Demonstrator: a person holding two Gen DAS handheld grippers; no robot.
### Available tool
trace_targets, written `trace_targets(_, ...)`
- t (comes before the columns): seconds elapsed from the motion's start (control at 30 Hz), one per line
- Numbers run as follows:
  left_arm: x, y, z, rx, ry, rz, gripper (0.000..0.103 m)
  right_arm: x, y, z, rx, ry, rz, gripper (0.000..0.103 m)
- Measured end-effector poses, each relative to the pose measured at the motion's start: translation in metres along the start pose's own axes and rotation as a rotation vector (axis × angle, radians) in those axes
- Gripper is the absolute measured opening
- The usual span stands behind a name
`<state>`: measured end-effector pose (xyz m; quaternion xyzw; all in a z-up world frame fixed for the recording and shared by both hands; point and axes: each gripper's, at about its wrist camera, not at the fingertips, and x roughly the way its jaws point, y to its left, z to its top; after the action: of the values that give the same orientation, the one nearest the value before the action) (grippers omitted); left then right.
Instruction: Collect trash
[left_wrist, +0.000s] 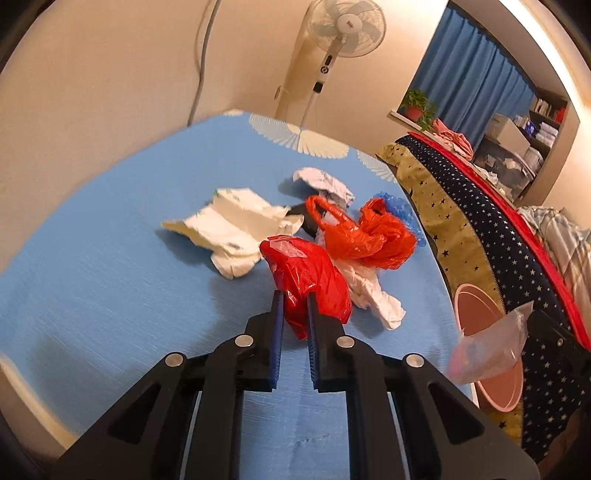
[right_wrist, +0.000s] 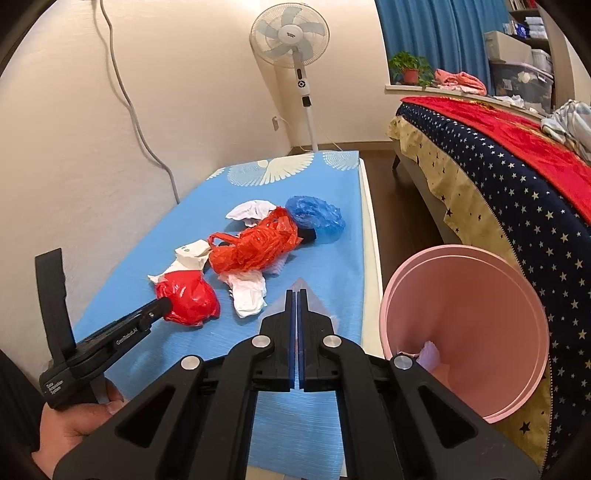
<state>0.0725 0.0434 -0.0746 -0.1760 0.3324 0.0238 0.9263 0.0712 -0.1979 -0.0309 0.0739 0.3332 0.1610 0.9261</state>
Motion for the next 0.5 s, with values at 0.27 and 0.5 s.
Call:
trace_targets(0.27, -0.021, -0.015, 0.007, 0.079, -0.053, 0.003, 0.012, -0.010, -0.003, 0.003, -0.002, -0.019, 0.002, 0.000)
trace_targets(0.5, -0.032, -0.023, 0.009, 0.107, -0.079, 0.001, 0.012, -0.018, -0.009, 0.008, 0.013, -0.040, 0.001, 0.000)
